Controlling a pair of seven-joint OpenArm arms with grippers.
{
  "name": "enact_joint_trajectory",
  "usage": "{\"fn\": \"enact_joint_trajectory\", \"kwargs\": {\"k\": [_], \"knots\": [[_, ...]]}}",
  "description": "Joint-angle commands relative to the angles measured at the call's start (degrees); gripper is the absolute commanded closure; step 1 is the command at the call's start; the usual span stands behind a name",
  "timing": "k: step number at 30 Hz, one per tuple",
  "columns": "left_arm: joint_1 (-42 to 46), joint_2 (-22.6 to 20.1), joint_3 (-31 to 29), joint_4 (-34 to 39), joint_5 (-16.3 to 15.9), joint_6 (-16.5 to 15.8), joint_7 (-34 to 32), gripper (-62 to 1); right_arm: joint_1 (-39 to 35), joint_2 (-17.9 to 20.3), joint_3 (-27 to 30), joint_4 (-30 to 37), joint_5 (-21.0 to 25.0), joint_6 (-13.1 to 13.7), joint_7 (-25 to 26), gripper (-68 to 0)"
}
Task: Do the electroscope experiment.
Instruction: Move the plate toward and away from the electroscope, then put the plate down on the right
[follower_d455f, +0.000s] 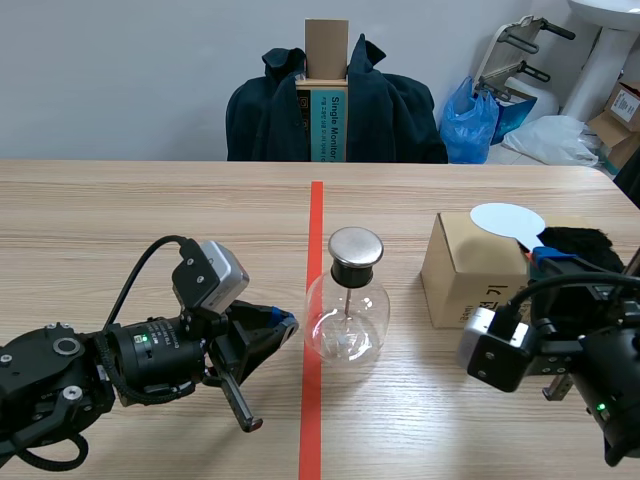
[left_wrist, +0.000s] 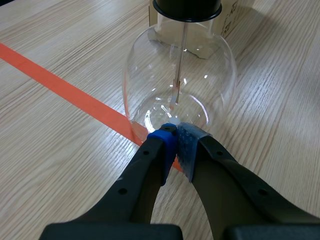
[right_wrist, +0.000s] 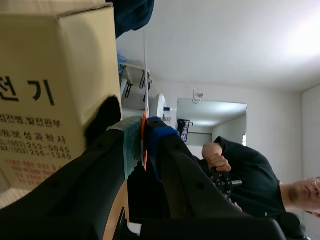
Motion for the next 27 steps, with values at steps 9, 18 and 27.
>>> {"fn": "enact_joint_trajectory", "kwargs": {"k": [9, 18, 27], "knots": [[0.0, 0.3, -0.5, 0.9, -0.4, -0.1, -1.0, -1.8, 1.5, 0.4, 0.0, -5.3, 1.3, -0.9, 2.5, -0.7], [6.4, -6.5, -3.9, 12.6, -0.9, -0.3, -1.0, -1.8, 3.9, 0.1, -1.9, -7.8, 1.6, -0.3, 2.2, -0.7], [25.1, -17.7, -15.9, 35.3, -0.9, -0.3, -1.0, -6.5, 5.8, 0.1, -1.9, -7.9, 4.2, 0.3, 2.4, -0.8]]}}
